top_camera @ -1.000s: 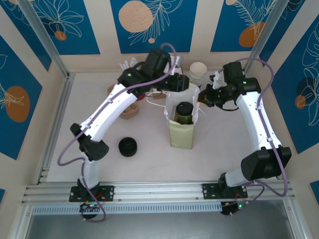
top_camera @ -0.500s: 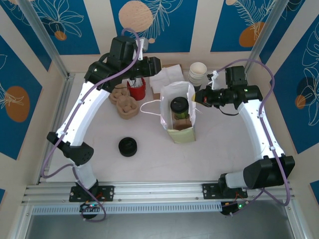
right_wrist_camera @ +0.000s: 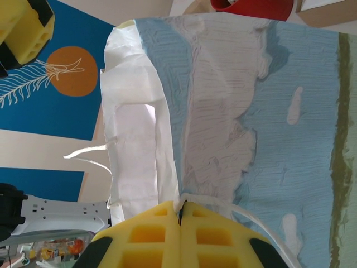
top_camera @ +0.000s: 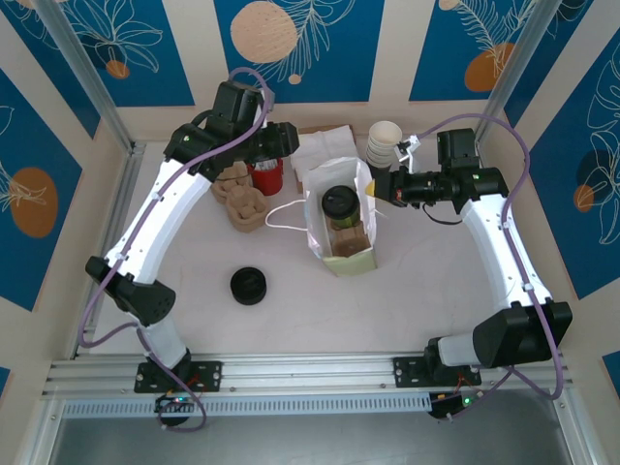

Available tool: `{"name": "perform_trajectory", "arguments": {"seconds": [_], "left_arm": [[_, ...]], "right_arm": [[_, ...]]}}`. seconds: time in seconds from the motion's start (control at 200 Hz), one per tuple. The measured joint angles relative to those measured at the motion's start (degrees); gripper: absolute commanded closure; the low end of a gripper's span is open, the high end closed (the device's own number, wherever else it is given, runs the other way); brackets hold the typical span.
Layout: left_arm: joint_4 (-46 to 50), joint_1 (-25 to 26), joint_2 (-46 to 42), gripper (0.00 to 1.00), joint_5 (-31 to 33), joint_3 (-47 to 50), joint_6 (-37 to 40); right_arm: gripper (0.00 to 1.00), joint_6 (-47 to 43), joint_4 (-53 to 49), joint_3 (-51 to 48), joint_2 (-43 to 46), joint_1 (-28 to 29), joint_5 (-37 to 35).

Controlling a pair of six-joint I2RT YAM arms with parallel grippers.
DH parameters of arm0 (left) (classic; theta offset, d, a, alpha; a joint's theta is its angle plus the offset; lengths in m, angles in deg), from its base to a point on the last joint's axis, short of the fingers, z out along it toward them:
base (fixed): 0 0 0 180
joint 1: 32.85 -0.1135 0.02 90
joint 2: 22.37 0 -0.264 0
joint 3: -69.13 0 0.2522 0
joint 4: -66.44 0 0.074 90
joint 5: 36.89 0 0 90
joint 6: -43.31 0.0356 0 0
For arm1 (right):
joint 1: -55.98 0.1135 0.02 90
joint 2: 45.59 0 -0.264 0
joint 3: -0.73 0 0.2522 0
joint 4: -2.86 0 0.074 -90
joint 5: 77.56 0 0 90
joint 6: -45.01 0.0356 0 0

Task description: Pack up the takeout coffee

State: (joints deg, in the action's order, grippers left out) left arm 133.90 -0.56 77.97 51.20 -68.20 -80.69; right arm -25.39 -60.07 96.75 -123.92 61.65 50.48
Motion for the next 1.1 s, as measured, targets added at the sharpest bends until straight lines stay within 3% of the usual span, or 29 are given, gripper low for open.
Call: {"name": "perform_trajectory", "arguments": {"seconds": [0.375, 0.77, 1.1], "left_arm": [[3.4, -2.3, -0.2, 0.49, 5.5, 4.3, -4.1], [3.6, -6.1, 0.7, 0.49, 8.0, 5.2, -4.7], [1.3, -9.6, 6.8, 0.4, 9.9, 1.4, -4.2]], "right_arm": [[1.0, 2.8, 0.3, 0.2, -6.9, 0.4, 1.0], [1.0, 8.0, 1.6, 0.1, -8.1, 1.1, 1.2], [0.99, 13.5, 6.5, -4.0, -7.7, 2.6, 2.9]]}}
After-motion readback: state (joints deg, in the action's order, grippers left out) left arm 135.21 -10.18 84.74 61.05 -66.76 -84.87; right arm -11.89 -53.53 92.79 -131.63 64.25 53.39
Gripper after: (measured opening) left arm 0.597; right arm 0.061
